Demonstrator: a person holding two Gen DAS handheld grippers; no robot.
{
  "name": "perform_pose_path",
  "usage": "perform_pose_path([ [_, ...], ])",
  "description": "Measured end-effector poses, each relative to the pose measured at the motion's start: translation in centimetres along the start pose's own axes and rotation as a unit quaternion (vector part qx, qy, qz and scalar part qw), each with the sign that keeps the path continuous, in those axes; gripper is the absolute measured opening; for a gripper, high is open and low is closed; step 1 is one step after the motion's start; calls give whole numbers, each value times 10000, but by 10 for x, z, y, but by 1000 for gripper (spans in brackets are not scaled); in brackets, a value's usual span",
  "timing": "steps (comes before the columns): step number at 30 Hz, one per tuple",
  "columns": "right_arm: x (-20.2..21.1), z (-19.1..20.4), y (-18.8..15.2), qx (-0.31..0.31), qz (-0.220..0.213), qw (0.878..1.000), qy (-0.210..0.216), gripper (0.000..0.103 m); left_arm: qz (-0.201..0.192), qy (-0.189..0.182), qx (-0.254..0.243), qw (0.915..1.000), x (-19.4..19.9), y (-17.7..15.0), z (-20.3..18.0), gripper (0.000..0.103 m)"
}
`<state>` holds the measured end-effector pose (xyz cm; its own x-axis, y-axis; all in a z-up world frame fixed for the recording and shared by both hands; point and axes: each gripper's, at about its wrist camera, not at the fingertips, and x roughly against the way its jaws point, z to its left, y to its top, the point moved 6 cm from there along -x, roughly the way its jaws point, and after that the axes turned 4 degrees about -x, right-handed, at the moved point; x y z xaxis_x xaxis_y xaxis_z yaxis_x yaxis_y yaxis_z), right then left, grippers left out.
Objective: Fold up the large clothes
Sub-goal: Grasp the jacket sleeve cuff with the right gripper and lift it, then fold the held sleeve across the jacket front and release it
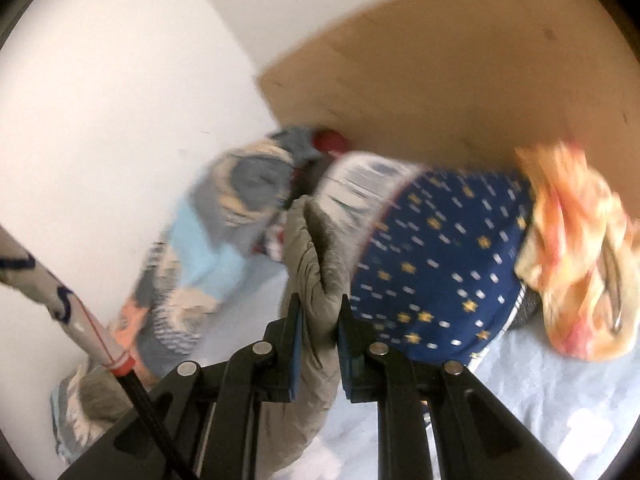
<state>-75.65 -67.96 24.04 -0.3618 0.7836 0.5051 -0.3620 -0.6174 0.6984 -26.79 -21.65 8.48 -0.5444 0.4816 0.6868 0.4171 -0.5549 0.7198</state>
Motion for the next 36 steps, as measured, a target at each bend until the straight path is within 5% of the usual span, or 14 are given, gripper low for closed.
perform_pose_path([
  [6, 60, 124, -42, 865, 96, 9937, 705, 17, -88, 42, 285, 9995, 6, 7, 20, 103],
  [11, 85, 221, -117, 1461, 428, 9805, 1242, 16, -69, 16, 576, 9983, 8, 9, 39, 103],
  [17, 81, 296, -215, 2154, 804, 9635, 1372, 16, 76, -40, 960, 9953, 5, 9, 58, 103],
  [25, 44, 354, -349, 2680, 1528, 9391, 1514, 16, 228, -120, 1358, 9904, 4, 6, 77, 103],
  [36, -43, 374, -507, 3174, 2488, 9069, 1224, 17, 304, 0, 1576, 9870, 0, 5, 96, 103],
])
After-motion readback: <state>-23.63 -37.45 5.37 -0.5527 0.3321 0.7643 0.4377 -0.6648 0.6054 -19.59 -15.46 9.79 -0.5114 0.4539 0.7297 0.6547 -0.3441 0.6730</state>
